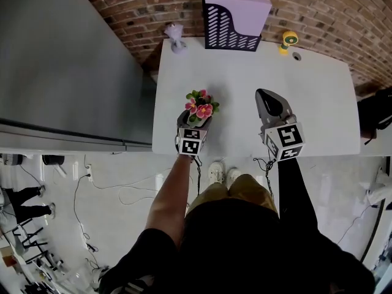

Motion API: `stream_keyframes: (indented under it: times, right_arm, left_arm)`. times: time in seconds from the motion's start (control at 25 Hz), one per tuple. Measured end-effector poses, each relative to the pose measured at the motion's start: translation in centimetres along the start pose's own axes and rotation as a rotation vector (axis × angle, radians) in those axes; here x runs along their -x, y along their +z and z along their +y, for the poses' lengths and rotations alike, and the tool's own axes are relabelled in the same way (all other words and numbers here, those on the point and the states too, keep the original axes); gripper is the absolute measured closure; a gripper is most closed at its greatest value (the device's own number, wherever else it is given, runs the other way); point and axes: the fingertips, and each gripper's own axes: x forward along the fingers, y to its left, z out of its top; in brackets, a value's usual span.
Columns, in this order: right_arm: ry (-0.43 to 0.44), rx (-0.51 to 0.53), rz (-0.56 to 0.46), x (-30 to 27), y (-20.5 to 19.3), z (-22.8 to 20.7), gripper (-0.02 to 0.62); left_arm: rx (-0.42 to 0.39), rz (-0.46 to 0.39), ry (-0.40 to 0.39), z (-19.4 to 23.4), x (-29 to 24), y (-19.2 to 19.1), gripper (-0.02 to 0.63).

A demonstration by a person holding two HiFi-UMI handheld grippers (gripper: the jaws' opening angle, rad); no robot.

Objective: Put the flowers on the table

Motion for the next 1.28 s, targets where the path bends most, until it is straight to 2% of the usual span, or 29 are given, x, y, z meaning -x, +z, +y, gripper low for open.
stream_keyframes:
  times: [0.36,0.6,0.8,1.08,1.28]
  right_arm:
    - [0.096,-0.005,-0.020,1.9,-0.1,1.8,0.595]
    - [0.129,-0.013,-0.046,5.2,0.3,2.2,0.595]
    - [0.149,-0.016,-0.064,7.8,-0.1,2.7,0.595]
    - [0.173,0.003,-0.109,10.4,0.6,3.8,0.595]
    - [0.182,0.017,-0.152,12.0,1.9,4.5,0.595]
  left_arm:
    - [0.031,-0.004,0.111,-0.2,4.8,-0.7,0.242]
    - [0.040,-0.055,0.140,-3.1,10.3,1.7,0.244]
    - [-0.002,-0.144,0.177,-5.7,14.8,5.3,0.244]
    - [-0.009,-0.281,0.231,-9.0,20.7,10.4,0.244]
    - [-0.066,-0.364,0.254,-11.3,24.4,14.1,0.244]
